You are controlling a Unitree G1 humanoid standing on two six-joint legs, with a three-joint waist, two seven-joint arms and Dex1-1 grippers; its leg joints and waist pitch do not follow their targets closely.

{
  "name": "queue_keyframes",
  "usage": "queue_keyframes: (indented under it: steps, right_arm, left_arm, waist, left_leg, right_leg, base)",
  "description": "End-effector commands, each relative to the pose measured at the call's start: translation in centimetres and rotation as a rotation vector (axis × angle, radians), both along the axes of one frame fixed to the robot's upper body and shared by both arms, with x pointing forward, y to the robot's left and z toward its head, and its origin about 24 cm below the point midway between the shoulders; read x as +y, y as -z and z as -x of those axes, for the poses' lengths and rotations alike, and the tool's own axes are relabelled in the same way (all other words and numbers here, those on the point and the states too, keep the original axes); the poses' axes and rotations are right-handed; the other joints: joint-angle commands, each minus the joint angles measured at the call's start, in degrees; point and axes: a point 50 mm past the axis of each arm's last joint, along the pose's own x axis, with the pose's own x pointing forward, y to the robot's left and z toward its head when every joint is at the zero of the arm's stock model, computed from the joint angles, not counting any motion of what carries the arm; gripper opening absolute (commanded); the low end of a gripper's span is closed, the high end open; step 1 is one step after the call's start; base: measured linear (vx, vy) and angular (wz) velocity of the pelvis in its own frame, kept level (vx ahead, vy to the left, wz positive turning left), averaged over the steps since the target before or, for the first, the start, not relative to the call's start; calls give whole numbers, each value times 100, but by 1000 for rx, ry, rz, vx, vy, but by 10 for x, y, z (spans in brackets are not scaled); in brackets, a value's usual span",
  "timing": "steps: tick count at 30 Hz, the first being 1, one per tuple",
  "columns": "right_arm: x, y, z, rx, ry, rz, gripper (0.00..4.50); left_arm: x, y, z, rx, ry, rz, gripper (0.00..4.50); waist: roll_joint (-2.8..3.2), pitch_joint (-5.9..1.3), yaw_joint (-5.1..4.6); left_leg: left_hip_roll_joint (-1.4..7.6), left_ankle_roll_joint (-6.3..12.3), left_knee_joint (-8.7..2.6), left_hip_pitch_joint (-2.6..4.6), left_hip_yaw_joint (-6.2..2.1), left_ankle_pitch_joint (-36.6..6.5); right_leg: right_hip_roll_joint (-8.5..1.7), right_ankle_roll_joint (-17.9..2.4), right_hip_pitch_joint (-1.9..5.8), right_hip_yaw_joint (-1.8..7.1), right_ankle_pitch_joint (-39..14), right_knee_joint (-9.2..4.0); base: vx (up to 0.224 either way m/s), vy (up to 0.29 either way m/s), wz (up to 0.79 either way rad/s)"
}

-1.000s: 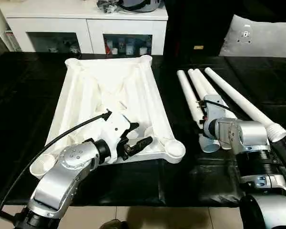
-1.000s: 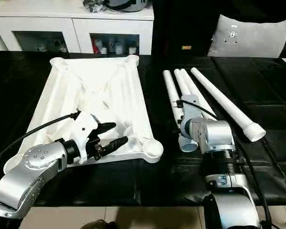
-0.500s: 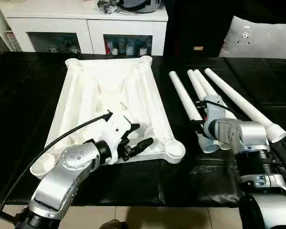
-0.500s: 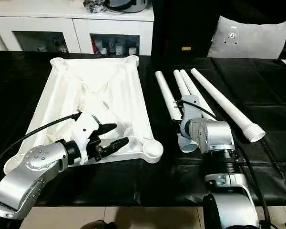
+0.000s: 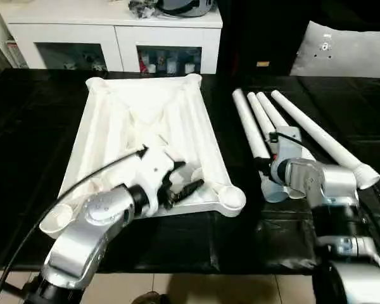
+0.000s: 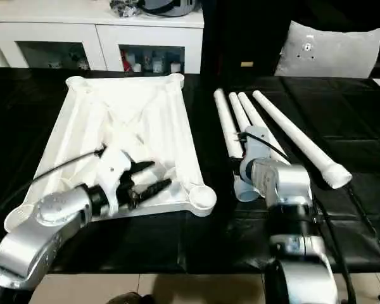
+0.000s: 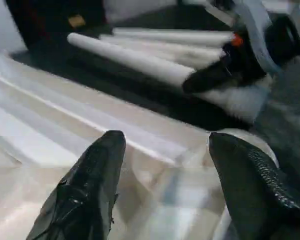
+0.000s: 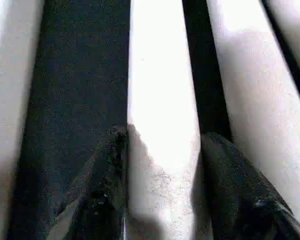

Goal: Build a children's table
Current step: Pick table leg

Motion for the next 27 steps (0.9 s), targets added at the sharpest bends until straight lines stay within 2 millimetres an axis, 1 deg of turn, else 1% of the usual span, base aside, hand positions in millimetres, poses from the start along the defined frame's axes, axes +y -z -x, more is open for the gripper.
queue_keyframes:
  steps: [1,2,3,4,5,6,7,8,9,10,11,13,14,15,16,17,18,19,21,22,24,25,26,27]
  right_arm:
    - [-2,-25,-5,-168,0,4,184]
    - [-2,-33,-4,-238,-14,3,184]
    - [-1,-37,-4,-273,-16,-23,184]
    - [-1,-40,-3,-295,-16,-48,184]
    - [1,-44,-2,-316,-23,-118,184]
    - [1,-44,-2,-316,-23,-118,184]
    - [1,-49,1,-365,-54,-189,184]
    - [1,-51,3,-386,-65,-207,184]
    - [1,-51,3,-386,-65,-207,184]
    - [2,-53,5,-413,-89,-222,184]
    - [4,-57,8,-452,-123,-258,184]
    - [10,-64,15,-542,-221,-374,184]
    - [12,-66,18,-576,-261,-415,184]
    - [14,-67,22,-605,-309,-452,184]
    - [16,-67,24,-622,-339,-472,184]
    - [18,-68,27,-633,-374,-506,183]
    - [21,-69,31,-648,-425,-557,183]
    - [22,-69,34,-654,-453,-586,183]
    - [28,-72,41,-675,-540,-686,183]
    - [28,-72,41,-675,-540,-686,183]
    - [31,-73,46,-685,-596,-743,183]
    - [31,-73,48,-689,-613,-758,183]
    - [32,-73,49,-693,-625,-769,183]
    - [32,-73,51,-692,-643,-780,183]
  left_arm:
    - [3,-7,-6,-24,-36,9,308]
    - [2,-9,-7,-28,-41,14,308]
    - [2,-10,-9,-31,-43,17,308]
    - [2,-11,-10,-33,-44,18,308]
    - [2,-12,-11,-36,-48,25,308]
    - [2,-12,-11,-36,-48,25,308]
    - [2,-17,-16,-57,-70,49,308]
    - [2,-21,-20,-71,-96,73,308]
    - [2,-21,-20,-71,-96,73,337]
    - [4,-26,-27,-78,-140,119,344]
    - [6,-32,-33,-82,-176,180,344]
    - [7,-48,-43,-69,-204,330,349]
    - [7,-53,-46,-64,-202,379,379]
    - [5,-59,-49,-62,-188,415,379]
    - [4,-62,-51,-62,-179,432,387]
    - [1,-65,-51,-57,-148,445,387]
    - [-4,-69,-51,-49,-99,462,395]
    - [-7,-71,-51,-43,-69,470,395]
    - [-18,-76,-49,-12,18,507,429]
    - [-18,-76,-49,-12,18,507,428]
    - [-28,-82,-46,30,92,566,440]
    - [-31,-84,-44,46,117,594,440]
    - [-33,-86,-43,58,136,614,450]
    - [-37,-90,-41,73,175,656,450]
  waist:
    - [-18,-343,23]
    - [-17,-340,26]
    - [20,-336,37]
    - [3,-346,27]
    - [37,-346,35]
    - [28,-350,28]
    - [37,-351,31]
    - [40,-357,49]
    - [31,-350,45]
    - [38,-358,55]
    - [30,-350,58]
    - [20,-353,95]
    - [13,-352,121]
    - [15,-355,140]
    - [9,-356,140]
    - [5,-355,149]
    - [1,-359,148]
    - [3,-362,151]
    - [-1,-366,167]
    - [-3,-363,164]
    - [-6,-359,173]
    - [-20,-349,193]
    - [-22,-343,195]
    - [-44,-340,201]
  left_leg:
    - [668,-845,-553,290,-321,-1880]
    - [673,-835,-549,297,-318,-1844]
    - [669,-822,-551,296,-312,-1850]
    - [667,-798,-544,286,-318,-1799]
    - [660,-732,-546,286,-315,-1734]
    - [662,-693,-545,284,-316,-1711]
    - [657,-637,-541,286,-307,-1674]
    - [666,-620,-530,291,-313,-1650]
    - [662,-597,-536,279,-308,-1654]
    - [668,-595,-530,285,-315,-1644]
    - [664,-595,-525,288,-301,-1696]
    - [676,-548,-517,287,-306,-1760]
    - [680,-491,-504,288,-311,-1793]
    - [693,-413,-507,275,-319,-1717]
    - [690,-384,-499,279,-310,-1692]
    - [697,-304,-501,261,-322,-1580]
    - [688,-206,-495,259,-309,-1503]
    - [691,-168,-488,258,-315,-1442]
    - [697,-8,-472,252,-306,-1281]
    - [697,13,-471,249,-303,-1271]
    - [695,-8,-467,263,-297,-1345]
    - [697,-18,-463,260,-295,-1379]
    - [699,-22,-468,250,-295,-1396]
    - [705,-46,-471,253,-295,-1437]
  right_leg:
    - [-418,-1017,30,247,-569,-365]
    - [-422,-1021,27,249,-520,-367]
    - [-418,-999,27,250,-462,-379]
    - [-418,-1018,47,247,-388,-359]
    - [-406,-1032,50,248,-267,-359]
    - [-403,-1046,58,248,-206,-351]
    - [-390,-1101,62,239,-111,-348]
    - [-401,-1140,69,237,-61,-343]
    - [-401,-1160,76,239,-62,-353]
    - [-409,-1185,77,236,-58,-345]
    - [-410,-1221,73,239,-118,-357]
    - [-445,-1273,91,246,-171,-364]
    - [-464,-1314,94,245,-203,-374]
    - [-470,-1328,104,241,-159,-367]
    - [-462,-1345,97,237,-133,-363]
    - [-462,-1350,115,233,-54,-360]
    - [-448,-1365,115,227,12,-352]
    - [-450,-1383,120,223,51,-341]
    - [-462,-1475,124,220,129,-339]
    - [-461,-1504,125,219,120,-337]
    - [-463,-1580,119,213,-49,-341]
    - [-477,-1597,117,217,-169,-359]
    - [-482,-1600,122,220,-228,-362]
    - [-479,-1580,115,219,-351,-375]
  base:
    - [0,0,0]
    - [0,0,0]
    - [0,0,0]
    - [0,0,0]
    - [0,0,0]
    - [0,0,0]
    - [0,0,0]
    - [0,0,0]
    - [0,0,0]
    - [0,0,0]
    - [0,0,0]
    - [0,0,0]
    - [0,0,0]
    - [0,0,0]
    - [0,0,0]
    - [0,0,0]
    - [0,0,0]
    - [0,0,0]
    - [0,0,0]
    - [0,0,0]
    - [0,0,0]
    - [0,0,0]
    - [0,0,0]
    - [0,0,0]
